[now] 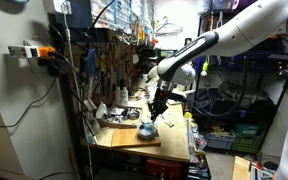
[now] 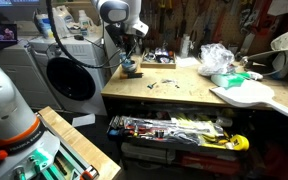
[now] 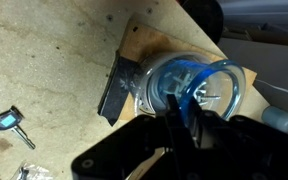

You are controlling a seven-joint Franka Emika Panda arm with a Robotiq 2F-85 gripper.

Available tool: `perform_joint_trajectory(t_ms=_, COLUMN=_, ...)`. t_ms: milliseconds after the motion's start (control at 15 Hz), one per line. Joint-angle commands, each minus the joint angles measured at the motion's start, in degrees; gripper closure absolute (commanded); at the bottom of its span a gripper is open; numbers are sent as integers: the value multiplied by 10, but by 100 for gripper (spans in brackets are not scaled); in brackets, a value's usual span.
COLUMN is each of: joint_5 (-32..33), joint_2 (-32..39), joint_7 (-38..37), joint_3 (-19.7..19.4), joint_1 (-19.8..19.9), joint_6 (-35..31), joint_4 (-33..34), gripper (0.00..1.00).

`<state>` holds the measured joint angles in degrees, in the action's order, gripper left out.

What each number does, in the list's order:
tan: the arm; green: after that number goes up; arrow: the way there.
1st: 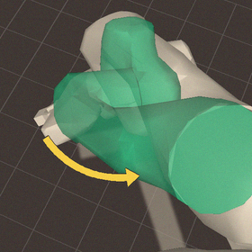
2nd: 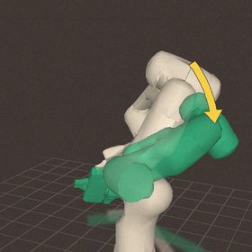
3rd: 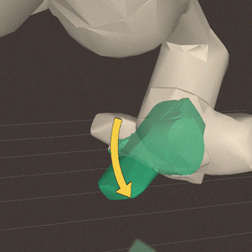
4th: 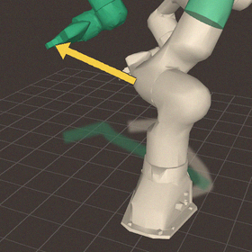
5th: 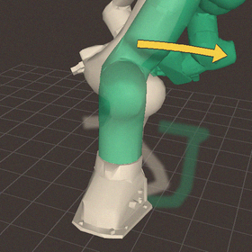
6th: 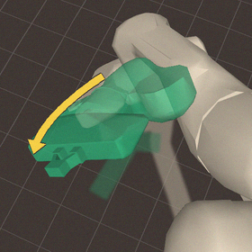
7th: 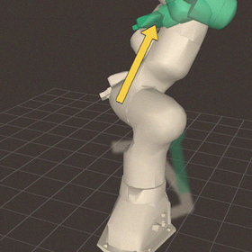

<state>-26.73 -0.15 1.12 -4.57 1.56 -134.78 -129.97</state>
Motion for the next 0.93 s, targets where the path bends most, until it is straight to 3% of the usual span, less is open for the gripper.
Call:
perform_joint_trajectory(t_ms=0, joint_5=-20, joint_2=20, joint_7=18, joint_3=5, joint_1=7, joint_6=-4, joint_4=16, gripper=97)
perform_joint_trajectory(t_ms=733, joint_5=9, joint_2=73, joint_7=-5, joint_3=14, joint_1=7, joint_6=-42, joint_4=44, gripper=97)
perform_joint_trajectory(t_ms=800, joint_5=12, joint_2=77, joint_7=-5, joint_3=15, joint_1=7, joint_6=-46, joint_4=45, gripper=89)
perform_joint_trajectory(t_ms=867, joint_5=13, joint_2=78, joint_7=-5, joint_3=16, joint_1=7, joint_6=-45, joint_4=47, gripper=63)
